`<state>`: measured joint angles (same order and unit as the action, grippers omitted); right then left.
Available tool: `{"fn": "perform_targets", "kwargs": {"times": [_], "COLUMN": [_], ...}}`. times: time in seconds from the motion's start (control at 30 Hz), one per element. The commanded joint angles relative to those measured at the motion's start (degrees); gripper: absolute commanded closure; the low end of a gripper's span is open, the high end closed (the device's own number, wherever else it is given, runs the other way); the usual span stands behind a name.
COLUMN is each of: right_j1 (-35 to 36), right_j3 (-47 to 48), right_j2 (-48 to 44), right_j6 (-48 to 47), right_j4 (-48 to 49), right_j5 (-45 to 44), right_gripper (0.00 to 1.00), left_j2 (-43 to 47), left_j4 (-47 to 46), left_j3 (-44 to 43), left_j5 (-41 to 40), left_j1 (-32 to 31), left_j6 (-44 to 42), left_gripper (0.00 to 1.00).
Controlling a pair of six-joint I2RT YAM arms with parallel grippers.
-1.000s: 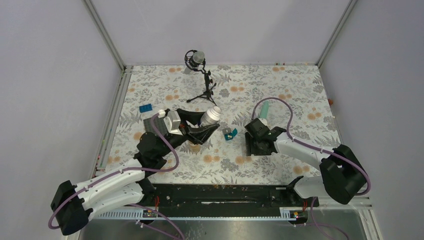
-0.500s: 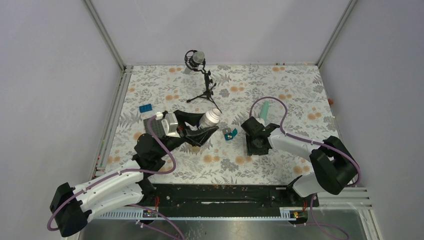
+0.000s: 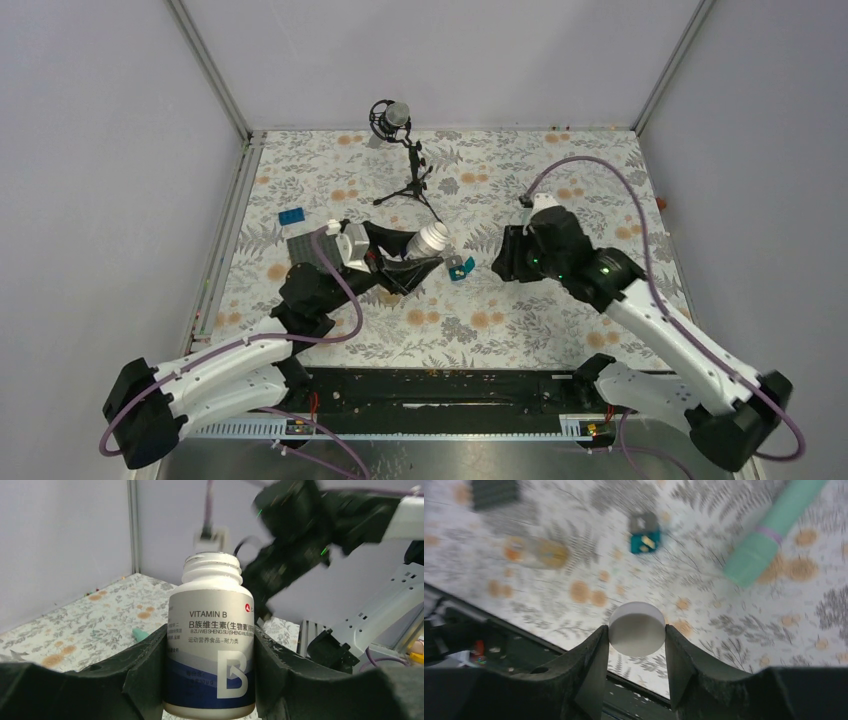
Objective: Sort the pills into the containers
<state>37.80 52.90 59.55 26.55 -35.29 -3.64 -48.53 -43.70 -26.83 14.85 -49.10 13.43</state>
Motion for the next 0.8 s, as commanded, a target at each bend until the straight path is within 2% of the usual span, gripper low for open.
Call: {"fn": "perform_targets", "kwargs": {"times": [0.0, 0.1, 0.23, 0.43, 0.77], "right_j1": [-0.93, -0.98, -0.98, -0.98, -1.06], "right_j3": [7.90, 11.93, 14.29, 15.33, 15.82], "right_j2": [-7.27, -10.01, -12.95, -12.76, -10.52], "right_j6": [-5.63, -7.21, -6.50, -5.37, -4.05], "right_j4": [-1.41, -0.92, 2.81, 6.36, 10.08], "right_j5": [11.20, 20.26, 29.53, 34.07, 39.74], "right_gripper": [0.72, 0.72, 0.69, 0.69, 0.68], "left_j2": [-2.23, -4.07, -6.12, -8.56, -9.49], "left_j4": [-1.76, 2.19, 1.87, 0.19, 5.50], "left_j3": [-2.66, -5.67, -8.05, -10.57, -13.80], "left_j5": [6.87, 12.93, 20.08, 28.27, 31.71], "left_j1": [1.02, 1.38, 1.52, 1.61, 1.58], "left_j6": [0.97, -0.25, -0.45, 1.59, -0.03], "left_gripper": [1.00, 1.00, 1.00, 1.00, 1.00]}}
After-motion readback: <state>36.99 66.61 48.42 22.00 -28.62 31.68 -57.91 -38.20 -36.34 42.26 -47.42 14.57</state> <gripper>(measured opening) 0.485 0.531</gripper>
